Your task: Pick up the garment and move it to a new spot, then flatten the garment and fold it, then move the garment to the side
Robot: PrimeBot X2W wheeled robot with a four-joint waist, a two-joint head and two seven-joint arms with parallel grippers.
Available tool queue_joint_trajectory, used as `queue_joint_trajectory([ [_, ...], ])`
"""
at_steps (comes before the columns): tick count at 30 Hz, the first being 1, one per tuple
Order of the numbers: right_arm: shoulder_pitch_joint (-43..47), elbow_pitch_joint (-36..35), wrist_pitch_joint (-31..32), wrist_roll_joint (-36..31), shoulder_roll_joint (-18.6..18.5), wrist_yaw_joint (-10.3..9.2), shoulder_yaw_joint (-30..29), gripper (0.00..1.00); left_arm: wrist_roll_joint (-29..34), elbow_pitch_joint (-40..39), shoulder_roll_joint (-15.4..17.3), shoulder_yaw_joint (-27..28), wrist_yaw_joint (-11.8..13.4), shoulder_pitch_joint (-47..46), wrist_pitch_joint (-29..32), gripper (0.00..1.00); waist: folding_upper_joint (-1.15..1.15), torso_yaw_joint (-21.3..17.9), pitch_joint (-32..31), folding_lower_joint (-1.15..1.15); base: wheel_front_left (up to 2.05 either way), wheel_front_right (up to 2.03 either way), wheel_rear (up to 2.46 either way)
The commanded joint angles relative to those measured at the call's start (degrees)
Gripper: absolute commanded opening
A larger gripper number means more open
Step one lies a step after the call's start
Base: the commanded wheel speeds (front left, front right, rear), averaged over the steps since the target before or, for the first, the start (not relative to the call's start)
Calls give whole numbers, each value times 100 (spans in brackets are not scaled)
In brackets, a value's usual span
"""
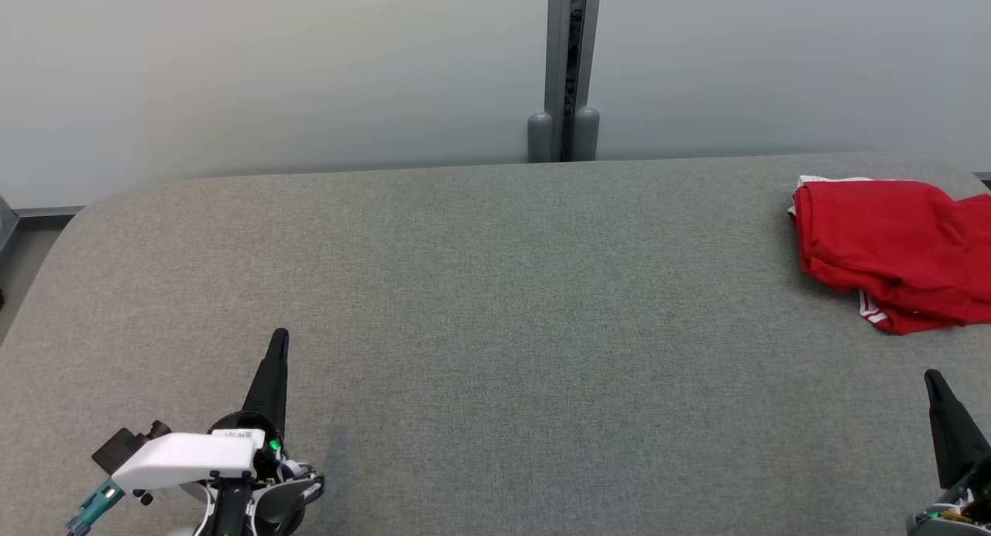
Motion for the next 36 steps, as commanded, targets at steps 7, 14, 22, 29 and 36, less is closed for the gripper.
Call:
queue_joint_trajectory([
  [7,-62,6,45,-30,-14,1,-21,0,-18,-9,24,22,-35,-97,9,0,0,0,0,0,0,0,0],
  [14,-64,8,43,-38,-7,1,-28,0,-17,-9,24,23,-35,-97,8,0,0,0,0,0,0,0,0],
  [22,-66,10,52,-45,1,1,-36,0,-15,-9,23,25,-36,-97,9,0,0,0,0,0,0,0,0],
  [29,-67,11,60,-52,6,1,-42,0,-15,-9,22,24,-35,-97,9,0,0,0,0,0,0,0,0],
  [36,-69,12,70,-53,12,1,-49,0,-14,-10,22,25,-35,-97,10,0,0,0,0,0,0,0,0],
])
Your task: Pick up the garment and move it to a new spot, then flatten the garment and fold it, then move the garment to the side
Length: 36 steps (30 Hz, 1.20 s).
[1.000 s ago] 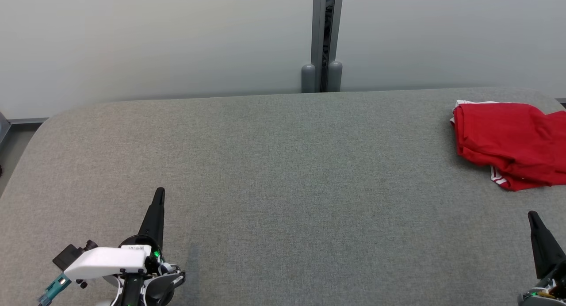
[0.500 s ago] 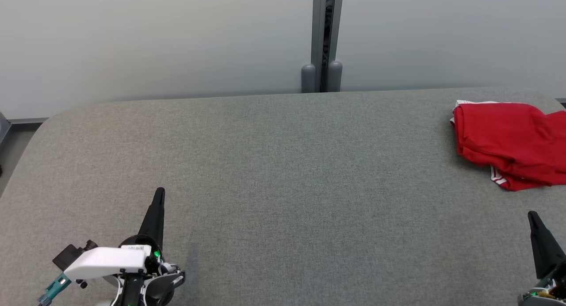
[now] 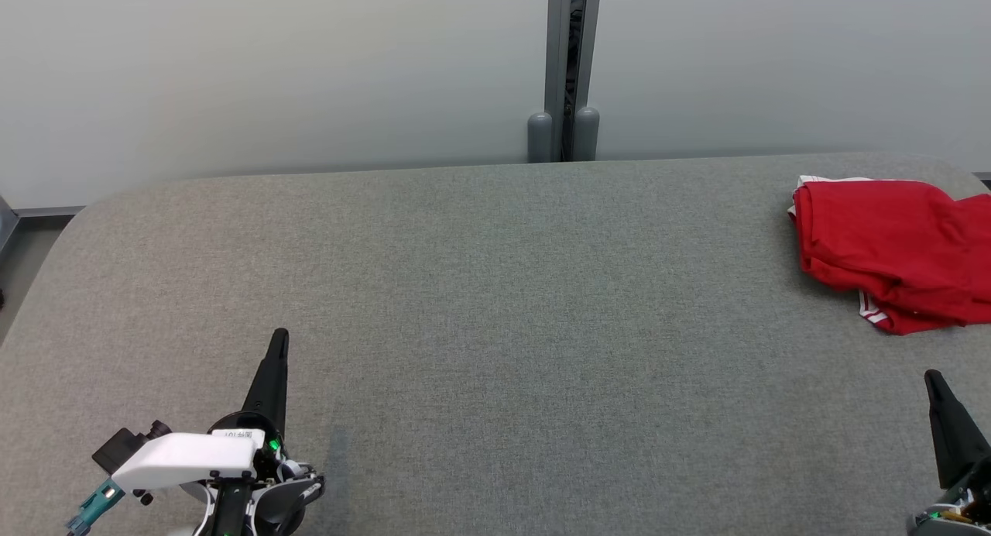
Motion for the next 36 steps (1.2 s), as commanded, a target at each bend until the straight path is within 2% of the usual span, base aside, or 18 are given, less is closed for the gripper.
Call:
queue_joint_trajectory([
  [1,-67,9,31,-21,-9,1,-20,0,-14,-9,23,20,-34,-97,6,0,0,0,0,0,0,0,0],
  [36,-76,14,52,-45,18,1,-55,0,-10,-10,21,25,-29,-97,8,0,0,0,0,0,0,0,0],
])
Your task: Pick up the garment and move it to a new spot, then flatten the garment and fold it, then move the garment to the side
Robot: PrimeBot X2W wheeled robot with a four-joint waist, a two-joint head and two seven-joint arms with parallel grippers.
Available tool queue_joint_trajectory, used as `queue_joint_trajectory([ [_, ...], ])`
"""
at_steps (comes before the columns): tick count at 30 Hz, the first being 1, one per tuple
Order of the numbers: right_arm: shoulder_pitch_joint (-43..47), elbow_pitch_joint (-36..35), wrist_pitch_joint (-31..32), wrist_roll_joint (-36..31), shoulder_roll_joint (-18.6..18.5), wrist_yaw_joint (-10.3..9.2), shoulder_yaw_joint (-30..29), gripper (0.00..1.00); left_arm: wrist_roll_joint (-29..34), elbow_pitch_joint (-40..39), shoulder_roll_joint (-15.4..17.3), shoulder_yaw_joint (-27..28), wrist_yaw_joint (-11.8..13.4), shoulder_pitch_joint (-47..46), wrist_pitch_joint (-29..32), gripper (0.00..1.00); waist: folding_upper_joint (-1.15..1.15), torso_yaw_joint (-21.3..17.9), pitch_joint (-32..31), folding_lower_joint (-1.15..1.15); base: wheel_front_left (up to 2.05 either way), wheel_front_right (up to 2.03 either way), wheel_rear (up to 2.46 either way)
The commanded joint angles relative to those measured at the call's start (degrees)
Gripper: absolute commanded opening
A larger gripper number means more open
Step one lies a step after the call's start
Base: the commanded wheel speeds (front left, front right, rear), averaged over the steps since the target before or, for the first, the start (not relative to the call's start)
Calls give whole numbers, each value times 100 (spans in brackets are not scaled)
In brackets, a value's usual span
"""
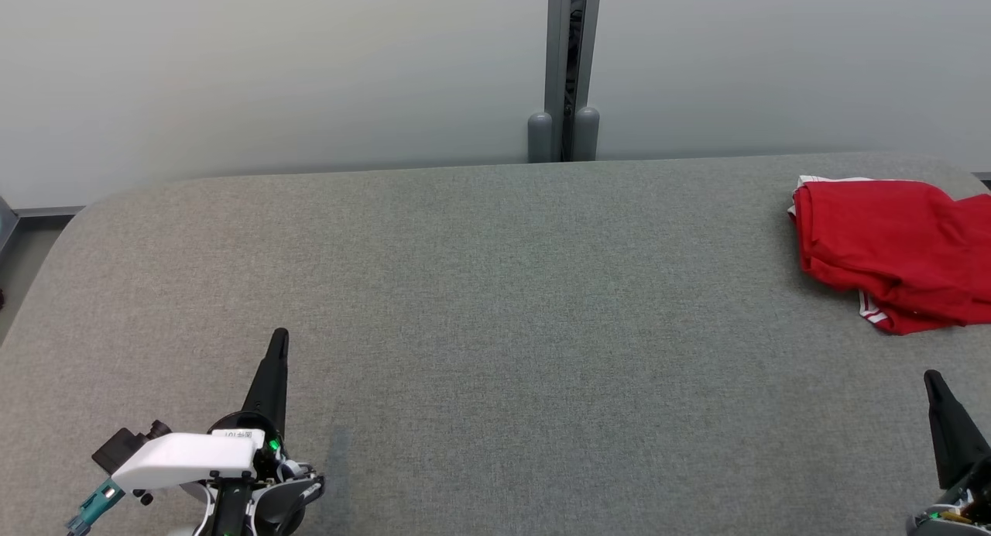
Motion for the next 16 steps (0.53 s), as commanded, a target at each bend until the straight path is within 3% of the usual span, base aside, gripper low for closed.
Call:
queue_joint_trajectory([
  [1,-75,11,20,-18,-5,0,-34,0,-10,-10,22,24,-22,-97,8,0,0,0,0,0,0,0,0],
  [16,-78,13,27,-34,6,0,-46,0,-10,-10,21,24,-22,-97,9,0,0,0,0,0,0,0,0],
])
